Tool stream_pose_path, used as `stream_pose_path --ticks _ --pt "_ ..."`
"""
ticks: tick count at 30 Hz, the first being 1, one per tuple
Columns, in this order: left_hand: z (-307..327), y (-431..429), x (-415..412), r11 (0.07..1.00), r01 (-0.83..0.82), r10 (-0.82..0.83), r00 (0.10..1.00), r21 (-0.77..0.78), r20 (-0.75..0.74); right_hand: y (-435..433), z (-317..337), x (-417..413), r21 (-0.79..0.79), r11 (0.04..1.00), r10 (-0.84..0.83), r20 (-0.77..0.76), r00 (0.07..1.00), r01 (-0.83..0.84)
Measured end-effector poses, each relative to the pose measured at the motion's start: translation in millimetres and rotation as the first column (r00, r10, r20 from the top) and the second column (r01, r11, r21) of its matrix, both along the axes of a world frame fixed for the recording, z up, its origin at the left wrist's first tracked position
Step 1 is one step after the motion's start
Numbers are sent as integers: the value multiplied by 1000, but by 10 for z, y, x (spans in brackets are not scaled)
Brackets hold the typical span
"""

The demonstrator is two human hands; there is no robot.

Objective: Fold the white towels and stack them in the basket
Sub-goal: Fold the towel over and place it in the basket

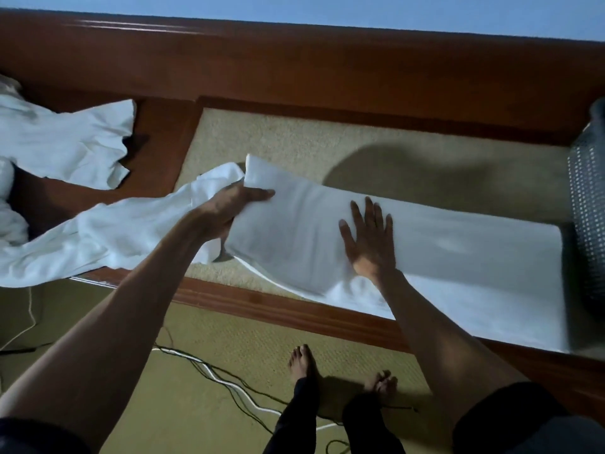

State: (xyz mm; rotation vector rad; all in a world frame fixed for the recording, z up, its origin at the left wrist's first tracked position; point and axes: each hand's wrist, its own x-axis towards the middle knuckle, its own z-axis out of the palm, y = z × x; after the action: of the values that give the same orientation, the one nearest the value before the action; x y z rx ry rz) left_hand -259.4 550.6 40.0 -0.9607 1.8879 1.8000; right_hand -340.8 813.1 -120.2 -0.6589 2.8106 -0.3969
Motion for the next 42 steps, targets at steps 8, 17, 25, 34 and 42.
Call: stream_pose_path --ticks 8,17,25,34,42 --pt "389 1648 -529 952 200 -247 948 -231 -198 1915 357 -190 -62 985 -161 29 987 162" --pt "-293 3561 -1061 924 308 -349 923 -227 -165 3198 608 -143 -489 652 -353 480 803 579" --pt "-596 4374 -1177 829 501 -529 846 -247 -60 3400 519 -158 -399 241 -305 834 460 885" --pt "-497 3611 -915 768 283 -351 936 -575 -9 3298 391 -92 -263 607 -471 641 606 750" --pt "-735 3157 -578 660 163 -148 985 -733 85 3412 533 -132 -235 639 -501 595 629 732"
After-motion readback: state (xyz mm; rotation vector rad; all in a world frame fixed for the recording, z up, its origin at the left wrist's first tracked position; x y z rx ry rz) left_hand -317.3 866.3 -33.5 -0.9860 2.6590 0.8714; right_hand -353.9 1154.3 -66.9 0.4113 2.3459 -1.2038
